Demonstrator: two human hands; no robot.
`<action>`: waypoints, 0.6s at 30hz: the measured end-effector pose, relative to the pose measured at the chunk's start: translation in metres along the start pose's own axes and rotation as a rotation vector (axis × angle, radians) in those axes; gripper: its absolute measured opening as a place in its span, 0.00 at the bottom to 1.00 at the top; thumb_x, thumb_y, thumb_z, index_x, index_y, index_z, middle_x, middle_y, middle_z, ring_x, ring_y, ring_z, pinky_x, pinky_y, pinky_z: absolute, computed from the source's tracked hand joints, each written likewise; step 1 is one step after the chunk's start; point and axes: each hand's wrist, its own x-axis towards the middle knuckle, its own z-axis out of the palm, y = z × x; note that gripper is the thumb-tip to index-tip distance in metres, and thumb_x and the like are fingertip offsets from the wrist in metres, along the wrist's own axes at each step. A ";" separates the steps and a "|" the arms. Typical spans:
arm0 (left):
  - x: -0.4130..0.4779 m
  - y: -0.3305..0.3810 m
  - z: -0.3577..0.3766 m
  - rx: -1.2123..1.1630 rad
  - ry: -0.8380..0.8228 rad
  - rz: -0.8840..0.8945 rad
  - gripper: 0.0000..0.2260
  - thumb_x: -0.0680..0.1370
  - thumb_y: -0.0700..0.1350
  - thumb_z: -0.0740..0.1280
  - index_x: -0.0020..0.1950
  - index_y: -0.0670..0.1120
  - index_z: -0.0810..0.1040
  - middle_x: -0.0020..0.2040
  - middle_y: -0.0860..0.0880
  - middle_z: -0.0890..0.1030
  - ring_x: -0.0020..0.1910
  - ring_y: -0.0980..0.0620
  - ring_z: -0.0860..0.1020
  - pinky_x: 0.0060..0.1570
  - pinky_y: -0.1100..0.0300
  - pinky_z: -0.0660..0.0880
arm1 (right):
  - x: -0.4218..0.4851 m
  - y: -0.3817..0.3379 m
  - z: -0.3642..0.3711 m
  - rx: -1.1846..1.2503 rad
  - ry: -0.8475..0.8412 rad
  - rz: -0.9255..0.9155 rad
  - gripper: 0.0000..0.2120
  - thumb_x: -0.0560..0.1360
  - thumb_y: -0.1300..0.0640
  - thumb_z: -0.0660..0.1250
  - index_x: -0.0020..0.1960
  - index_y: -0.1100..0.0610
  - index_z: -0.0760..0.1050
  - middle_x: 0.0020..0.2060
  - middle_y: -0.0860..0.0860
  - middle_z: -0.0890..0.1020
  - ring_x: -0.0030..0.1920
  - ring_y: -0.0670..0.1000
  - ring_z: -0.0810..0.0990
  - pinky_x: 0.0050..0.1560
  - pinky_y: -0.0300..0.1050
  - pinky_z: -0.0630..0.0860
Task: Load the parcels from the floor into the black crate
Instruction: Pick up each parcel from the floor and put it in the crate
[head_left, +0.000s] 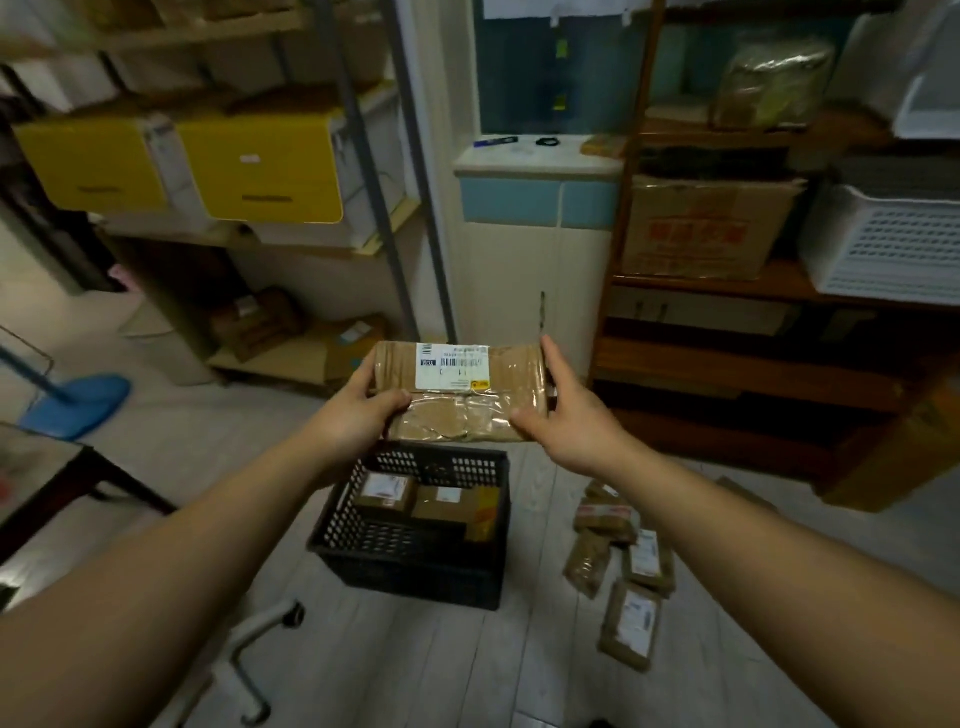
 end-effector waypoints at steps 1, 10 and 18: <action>0.006 -0.003 -0.010 -0.011 0.002 -0.014 0.32 0.69 0.53 0.67 0.70 0.67 0.58 0.56 0.49 0.80 0.47 0.49 0.83 0.46 0.48 0.80 | 0.008 -0.004 0.009 -0.042 -0.015 -0.022 0.46 0.72 0.48 0.70 0.74 0.38 0.39 0.73 0.48 0.63 0.65 0.47 0.68 0.58 0.41 0.66; 0.082 -0.015 -0.055 0.033 0.088 -0.079 0.27 0.78 0.49 0.62 0.73 0.62 0.55 0.55 0.51 0.79 0.45 0.53 0.82 0.38 0.59 0.78 | 0.124 0.008 0.059 -0.495 -0.153 -0.156 0.52 0.65 0.39 0.73 0.73 0.35 0.37 0.72 0.42 0.30 0.75 0.59 0.50 0.69 0.50 0.57; 0.143 -0.026 -0.117 0.120 0.077 -0.256 0.22 0.78 0.48 0.62 0.71 0.60 0.62 0.51 0.50 0.81 0.46 0.49 0.81 0.34 0.59 0.76 | 0.213 0.003 0.100 -0.668 -0.320 -0.298 0.52 0.60 0.32 0.70 0.74 0.39 0.42 0.74 0.50 0.48 0.73 0.57 0.46 0.70 0.58 0.54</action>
